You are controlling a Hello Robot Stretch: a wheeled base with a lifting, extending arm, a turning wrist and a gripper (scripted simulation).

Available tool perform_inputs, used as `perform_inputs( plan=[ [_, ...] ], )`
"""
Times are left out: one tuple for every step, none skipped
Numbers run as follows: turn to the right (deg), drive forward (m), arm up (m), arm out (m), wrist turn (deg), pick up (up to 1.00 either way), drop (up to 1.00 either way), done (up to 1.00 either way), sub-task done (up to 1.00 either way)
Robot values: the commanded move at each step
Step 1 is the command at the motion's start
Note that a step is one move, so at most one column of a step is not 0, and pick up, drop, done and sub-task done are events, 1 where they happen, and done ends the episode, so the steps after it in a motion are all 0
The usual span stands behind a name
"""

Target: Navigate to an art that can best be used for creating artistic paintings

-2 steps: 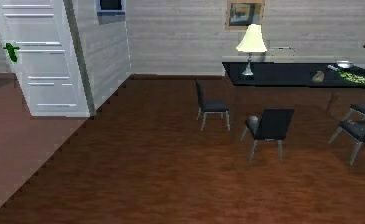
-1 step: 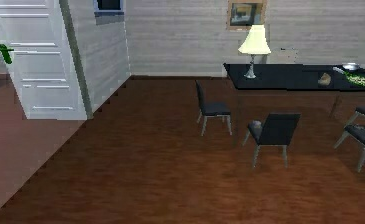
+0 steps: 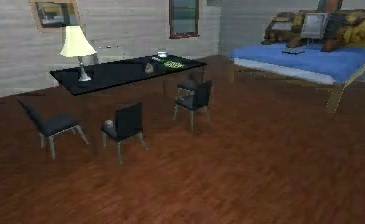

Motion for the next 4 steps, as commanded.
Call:
perform_inputs(
  plan=[
    [6.0, 0.0, 0.0, 0.0, 0.0, 0.0, 0.0, 0.0, 0.0],
    [0.0, 0.35, 0.0, 0.0, 0.0, 0.0, 0.0, 0.0, 0.0],
    [-45.0, 0.0, 0.0, 0.0, 0.0, 0.0, 0.0, 0.0, 0.0],
    [-21.0, 0.0, 0.0, 0.0, 0.0, 0.0, 0.0, 0.0, 0.0]
  ],
)
